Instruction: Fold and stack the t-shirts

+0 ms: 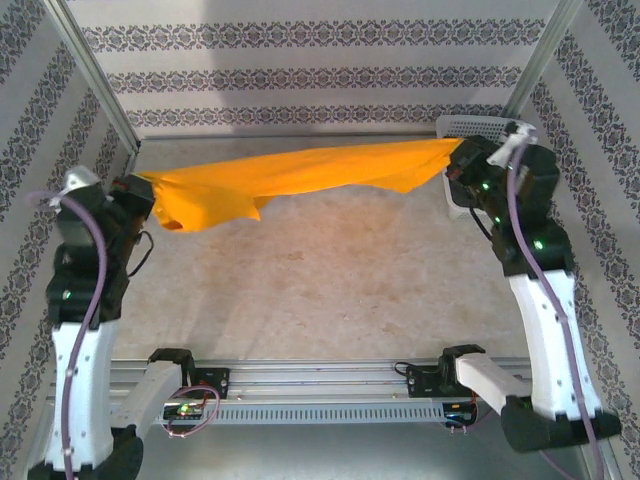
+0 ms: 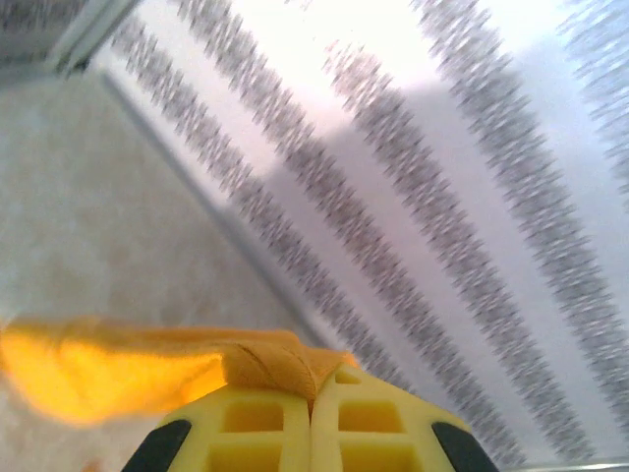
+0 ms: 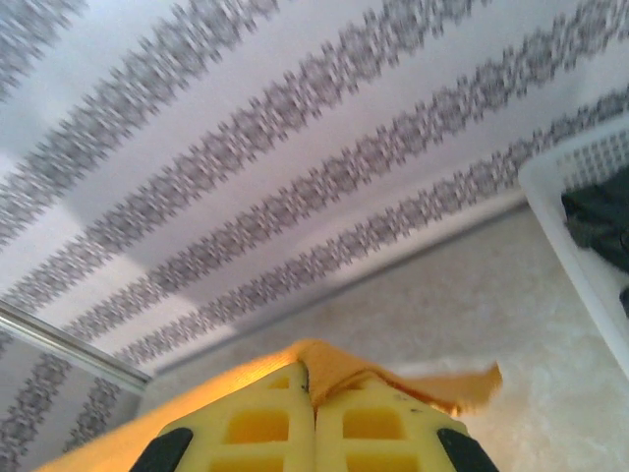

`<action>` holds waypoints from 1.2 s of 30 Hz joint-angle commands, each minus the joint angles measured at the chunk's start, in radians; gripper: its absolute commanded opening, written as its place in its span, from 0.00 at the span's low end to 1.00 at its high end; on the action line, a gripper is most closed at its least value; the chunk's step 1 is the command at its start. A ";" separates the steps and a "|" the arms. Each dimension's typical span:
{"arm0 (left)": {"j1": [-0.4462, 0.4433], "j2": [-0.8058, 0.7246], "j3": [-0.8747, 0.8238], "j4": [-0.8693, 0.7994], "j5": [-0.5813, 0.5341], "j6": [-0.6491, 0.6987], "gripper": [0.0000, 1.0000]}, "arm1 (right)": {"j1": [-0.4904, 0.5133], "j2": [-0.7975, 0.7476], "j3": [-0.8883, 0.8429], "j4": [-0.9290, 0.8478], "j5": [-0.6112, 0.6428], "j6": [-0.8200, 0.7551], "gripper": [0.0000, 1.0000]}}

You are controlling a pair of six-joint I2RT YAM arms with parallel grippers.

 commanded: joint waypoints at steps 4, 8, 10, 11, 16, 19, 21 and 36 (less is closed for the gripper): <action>0.015 0.099 0.305 -0.261 -0.094 0.070 0.00 | -0.016 -0.068 0.001 0.013 0.005 0.005 0.00; 0.016 0.251 0.341 -0.277 0.026 0.083 0.00 | -0.018 0.025 0.018 0.068 -0.074 0.050 0.00; 0.028 0.317 0.307 -0.213 0.097 0.072 0.00 | -0.018 0.113 0.053 0.107 -0.125 0.073 0.00; 0.041 0.352 0.290 -0.170 0.135 0.060 0.00 | -0.018 0.157 0.070 0.123 -0.144 0.078 0.00; 0.119 0.554 0.292 0.034 0.322 0.047 0.00 | -0.021 0.402 0.197 0.206 -0.218 0.085 0.00; 0.165 0.701 0.401 0.048 0.418 0.071 0.00 | -0.030 0.518 0.287 0.225 -0.228 0.091 0.00; 0.196 0.780 0.515 0.004 0.451 0.092 0.00 | -0.042 0.576 0.356 0.226 -0.236 0.107 0.00; 0.274 0.679 0.765 -0.371 0.295 0.118 0.00 | -0.128 0.450 0.278 0.142 -0.198 0.152 0.00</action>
